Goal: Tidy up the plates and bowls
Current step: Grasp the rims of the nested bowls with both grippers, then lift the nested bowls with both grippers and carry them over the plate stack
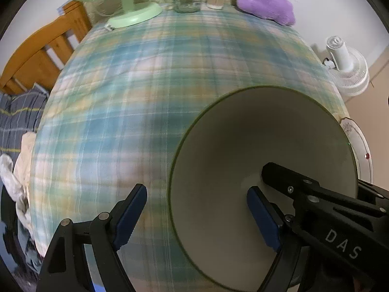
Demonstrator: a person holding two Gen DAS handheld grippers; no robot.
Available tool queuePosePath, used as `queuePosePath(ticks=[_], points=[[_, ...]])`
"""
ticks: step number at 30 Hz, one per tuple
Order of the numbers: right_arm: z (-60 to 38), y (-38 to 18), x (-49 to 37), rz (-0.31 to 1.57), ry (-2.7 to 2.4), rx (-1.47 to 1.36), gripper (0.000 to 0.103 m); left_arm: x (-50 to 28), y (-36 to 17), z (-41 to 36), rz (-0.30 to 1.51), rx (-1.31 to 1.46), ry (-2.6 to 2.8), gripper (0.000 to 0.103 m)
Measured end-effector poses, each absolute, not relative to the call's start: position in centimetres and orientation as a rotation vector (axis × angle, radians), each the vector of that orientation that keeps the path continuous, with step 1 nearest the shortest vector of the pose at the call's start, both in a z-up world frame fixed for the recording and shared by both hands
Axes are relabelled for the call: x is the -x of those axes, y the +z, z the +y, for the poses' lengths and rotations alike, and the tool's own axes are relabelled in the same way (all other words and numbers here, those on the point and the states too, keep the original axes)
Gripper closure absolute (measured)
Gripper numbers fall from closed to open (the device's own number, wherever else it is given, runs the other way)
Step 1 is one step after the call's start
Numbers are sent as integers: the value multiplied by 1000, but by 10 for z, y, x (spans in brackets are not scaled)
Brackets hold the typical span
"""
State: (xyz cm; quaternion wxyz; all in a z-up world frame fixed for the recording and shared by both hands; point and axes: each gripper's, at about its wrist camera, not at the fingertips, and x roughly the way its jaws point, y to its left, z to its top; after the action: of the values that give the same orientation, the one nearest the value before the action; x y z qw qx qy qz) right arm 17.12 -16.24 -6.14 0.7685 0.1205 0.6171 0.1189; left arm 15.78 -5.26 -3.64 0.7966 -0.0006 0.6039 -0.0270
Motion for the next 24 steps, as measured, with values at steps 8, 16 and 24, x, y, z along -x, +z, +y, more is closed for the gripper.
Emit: queuePosePath(ticks=[8,16,24], points=[[-160,-60,-173,1345,215,-259,61,-161,-41,-45,1277,39,-159,18],[-155,-57,-172,1341,147,-238,61,-165,-47,-40,1252,113,-267,20],[-154,-55,-171,1324,107,-241,61,-164,-45,-42,1240,153,-355,43]])
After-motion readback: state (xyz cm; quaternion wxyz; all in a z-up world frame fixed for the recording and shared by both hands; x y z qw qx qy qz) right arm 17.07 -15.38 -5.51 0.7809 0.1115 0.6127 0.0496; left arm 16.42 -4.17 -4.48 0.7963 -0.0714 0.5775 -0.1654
